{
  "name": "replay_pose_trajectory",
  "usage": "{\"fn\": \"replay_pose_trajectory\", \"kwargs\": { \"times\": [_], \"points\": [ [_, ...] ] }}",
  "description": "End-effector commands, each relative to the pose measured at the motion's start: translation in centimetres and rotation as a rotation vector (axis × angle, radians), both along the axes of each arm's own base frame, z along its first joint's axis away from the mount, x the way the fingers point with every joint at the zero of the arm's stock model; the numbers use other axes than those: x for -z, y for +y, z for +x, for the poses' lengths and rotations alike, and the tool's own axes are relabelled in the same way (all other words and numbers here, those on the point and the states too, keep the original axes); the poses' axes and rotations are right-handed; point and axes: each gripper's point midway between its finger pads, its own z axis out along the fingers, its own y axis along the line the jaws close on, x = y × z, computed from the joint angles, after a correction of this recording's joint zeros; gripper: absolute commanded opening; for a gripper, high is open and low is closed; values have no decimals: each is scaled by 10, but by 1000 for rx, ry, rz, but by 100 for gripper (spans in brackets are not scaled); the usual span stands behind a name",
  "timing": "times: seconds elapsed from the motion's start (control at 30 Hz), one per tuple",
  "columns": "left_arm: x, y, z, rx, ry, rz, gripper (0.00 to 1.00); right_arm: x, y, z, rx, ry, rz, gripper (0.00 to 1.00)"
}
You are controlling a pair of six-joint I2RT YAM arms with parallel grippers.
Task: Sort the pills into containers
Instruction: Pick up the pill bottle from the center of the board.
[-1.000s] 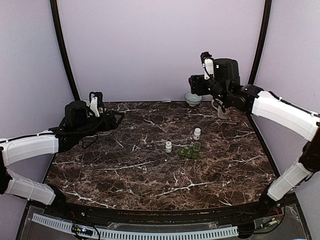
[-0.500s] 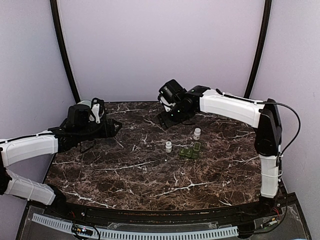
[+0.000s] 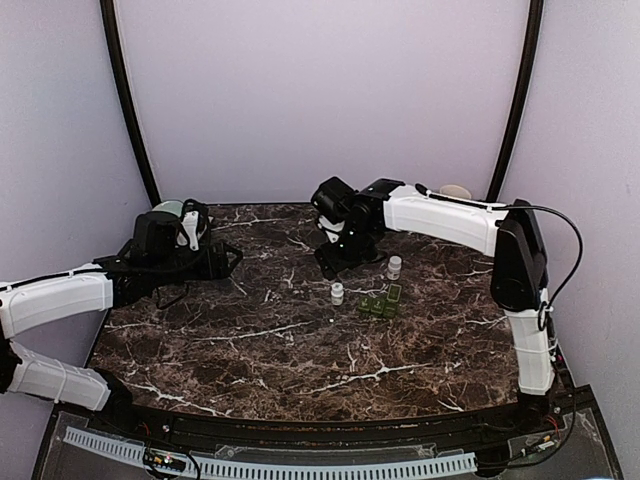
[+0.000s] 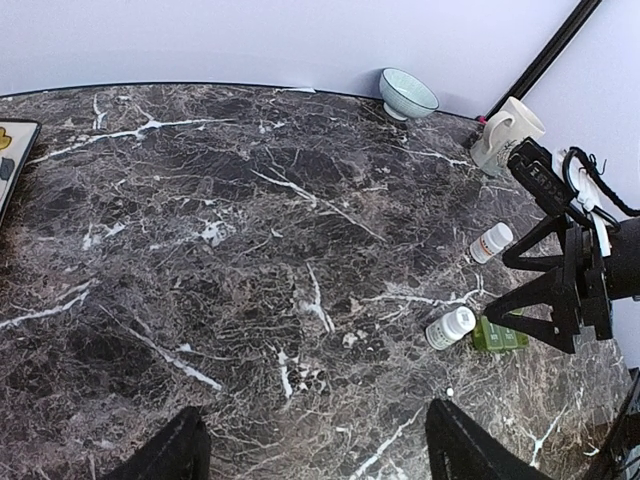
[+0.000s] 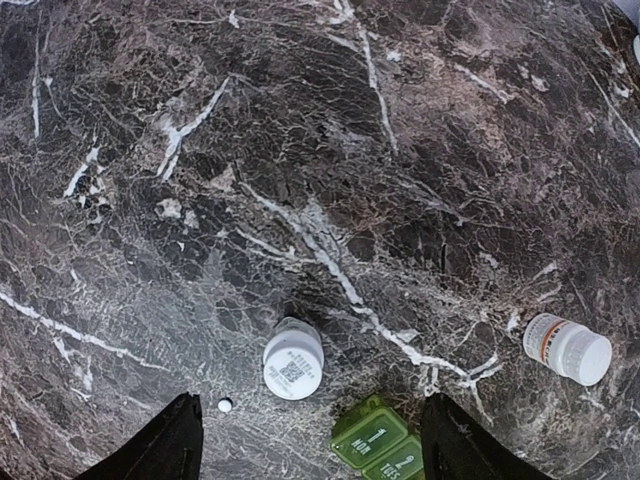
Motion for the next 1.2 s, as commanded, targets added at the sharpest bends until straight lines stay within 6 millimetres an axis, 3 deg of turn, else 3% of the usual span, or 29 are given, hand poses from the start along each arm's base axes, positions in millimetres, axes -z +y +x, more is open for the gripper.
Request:
{"fn": "replay_pose_trajectory", "kwargs": {
  "times": [0.0,0.4,0.7,1.17],
  "points": [
    [3,-1,-6,15,7,-3,75,18,2,-11,-19,63,-9,73],
    [7,-1,-7,18,15,6,72,42,6,-14,-38,127,-18,67],
    [11,0,-8,10,18,5,72,50,5,-12,-43,157,-16,57],
    [15,-1,-6,11,14,10,72,56,4,-4,-36,174,-13,52]
  ]
}}
